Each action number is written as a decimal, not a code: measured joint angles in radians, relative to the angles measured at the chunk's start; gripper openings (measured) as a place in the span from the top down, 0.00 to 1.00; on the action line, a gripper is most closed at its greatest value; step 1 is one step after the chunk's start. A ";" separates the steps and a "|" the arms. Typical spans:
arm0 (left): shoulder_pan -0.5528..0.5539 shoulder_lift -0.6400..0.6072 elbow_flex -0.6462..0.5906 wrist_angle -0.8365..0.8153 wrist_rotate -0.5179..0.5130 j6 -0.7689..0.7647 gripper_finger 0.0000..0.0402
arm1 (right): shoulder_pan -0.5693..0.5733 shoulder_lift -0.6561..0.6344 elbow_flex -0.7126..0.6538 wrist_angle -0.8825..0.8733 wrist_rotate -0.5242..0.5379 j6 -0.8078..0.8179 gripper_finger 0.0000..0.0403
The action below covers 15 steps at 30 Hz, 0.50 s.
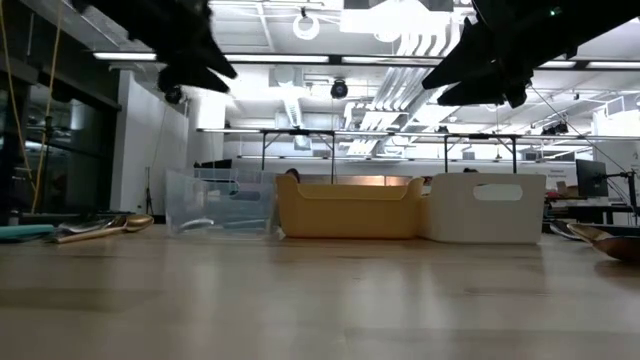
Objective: Sort silverware by color (type)
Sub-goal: Put the turquoise blue spoon into the transparent bin
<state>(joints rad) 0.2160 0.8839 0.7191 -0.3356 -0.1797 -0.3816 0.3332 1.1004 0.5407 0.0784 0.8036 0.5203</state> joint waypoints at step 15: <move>-0.311 -0.260 -0.321 0.186 -0.199 -0.112 0.59 | 0.000 0.000 0.000 -0.008 -0.002 0.025 0.38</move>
<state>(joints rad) -0.0948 0.6238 0.3977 -0.1497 -0.3788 -0.4934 0.3332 1.1007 0.5407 0.0700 0.8021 0.5457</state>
